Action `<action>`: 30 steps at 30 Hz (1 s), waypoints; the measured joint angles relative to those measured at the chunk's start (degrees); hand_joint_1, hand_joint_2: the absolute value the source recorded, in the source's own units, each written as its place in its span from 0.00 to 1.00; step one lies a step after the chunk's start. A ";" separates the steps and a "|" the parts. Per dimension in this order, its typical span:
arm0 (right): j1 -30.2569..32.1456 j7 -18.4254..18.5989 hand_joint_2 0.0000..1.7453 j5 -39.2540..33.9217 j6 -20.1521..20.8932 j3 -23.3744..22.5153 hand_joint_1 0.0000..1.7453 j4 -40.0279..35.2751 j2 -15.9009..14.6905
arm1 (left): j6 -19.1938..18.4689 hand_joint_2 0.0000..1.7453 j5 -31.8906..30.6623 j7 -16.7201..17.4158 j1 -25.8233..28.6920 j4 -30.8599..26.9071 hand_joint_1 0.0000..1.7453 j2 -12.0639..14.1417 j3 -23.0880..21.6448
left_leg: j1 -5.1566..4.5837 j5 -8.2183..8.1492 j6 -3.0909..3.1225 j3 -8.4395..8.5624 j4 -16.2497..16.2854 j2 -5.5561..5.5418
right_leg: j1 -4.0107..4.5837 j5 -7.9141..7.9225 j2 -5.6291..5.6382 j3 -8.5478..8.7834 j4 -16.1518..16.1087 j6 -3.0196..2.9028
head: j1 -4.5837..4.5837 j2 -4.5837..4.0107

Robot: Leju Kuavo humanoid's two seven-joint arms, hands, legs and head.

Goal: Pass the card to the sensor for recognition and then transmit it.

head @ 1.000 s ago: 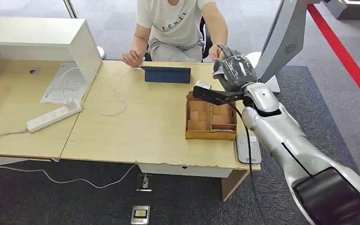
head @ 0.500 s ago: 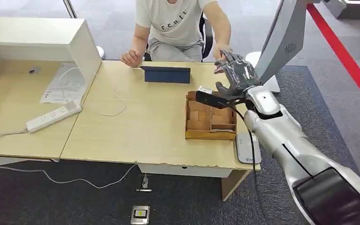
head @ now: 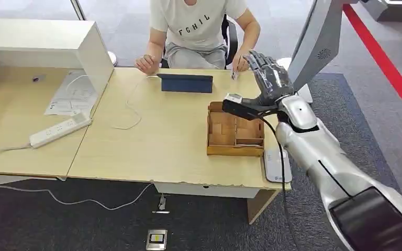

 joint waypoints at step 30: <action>17.54 -12.69 0.00 -41.69 14.93 -35.61 0.00 -6.78 -42.06 | 3.28 0.00 4.74 1.12 0.56 0.00 0.00 1.01 1.70 | -0.09 -0.30 0.22 -0.02 0.02 -0.50 | -0.09 -0.17 -0.31 0.28 -0.33 0.19 | -0.04 0.00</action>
